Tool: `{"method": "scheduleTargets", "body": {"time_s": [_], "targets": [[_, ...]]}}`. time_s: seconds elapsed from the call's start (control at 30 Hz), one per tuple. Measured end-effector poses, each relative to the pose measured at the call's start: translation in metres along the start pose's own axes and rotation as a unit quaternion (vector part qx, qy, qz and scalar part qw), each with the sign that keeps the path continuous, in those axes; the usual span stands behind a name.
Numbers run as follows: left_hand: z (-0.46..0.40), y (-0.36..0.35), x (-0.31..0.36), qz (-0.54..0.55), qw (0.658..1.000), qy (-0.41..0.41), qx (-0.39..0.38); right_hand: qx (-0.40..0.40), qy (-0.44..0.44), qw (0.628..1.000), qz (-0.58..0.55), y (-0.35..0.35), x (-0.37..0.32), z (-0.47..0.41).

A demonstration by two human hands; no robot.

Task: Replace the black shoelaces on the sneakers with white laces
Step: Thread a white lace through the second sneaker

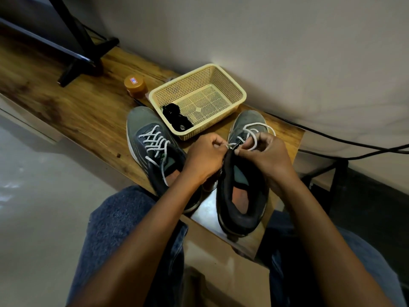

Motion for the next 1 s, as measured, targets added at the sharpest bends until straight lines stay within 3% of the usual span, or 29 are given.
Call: {"method": "scheduleTargets", "body": {"time_s": [0.13, 0.3, 0.53, 0.67, 0.73, 0.83, 0.9, 1.0], "targets": [[0.006, 0.011, 0.009, 0.104, 0.994, 0.013, 0.007, 0.036, -0.032, 0.993, -0.108, 0.008, 0.002, 0.002], [0.013, 0.031, 0.022, 0.155, 0.981, -0.067, 0.092, 0.054, -0.039, 0.987, -0.147, 0.010, 0.002, 0.003], [0.019, 0.071, 0.024, 0.267, 0.917, -0.147, 0.255, 0.095, -0.116, 0.957, -0.250, 0.020, 0.012, 0.003], [0.027, 0.096, 0.019, 0.307, 0.855, -0.181, 0.377, 0.117, -0.138, 0.953, -0.244, 0.033, 0.015, 0.007], [0.029, 0.105, 0.016, 0.328, 0.826, -0.188, 0.419, 0.112, -0.140, 0.963, -0.200, 0.037, 0.015, 0.008], [0.039, 0.115, 0.019, 0.278, 0.802, -0.204, 0.488, 0.078, -0.122, 0.985, -0.096, 0.040, 0.013, 0.006], [0.041, 0.114, 0.024, 0.241, 0.813, -0.212, 0.487, 0.062, -0.105, 0.992, -0.037, 0.039, 0.012, 0.004], [0.031, 0.092, 0.039, 0.075, 0.911, -0.182, 0.362, 0.057, -0.090, 0.994, 0.007, 0.037, 0.011, 0.002]]}}
Point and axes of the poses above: each hand's wrist, its own z-axis away from the middle knuckle, its own y-axis out of the back of the hand, x = y × z, the point moved 7 cm from there along -z, towards the middle knuckle, and after that the axes turned 6 degrees about y, right-handed, at the moved point
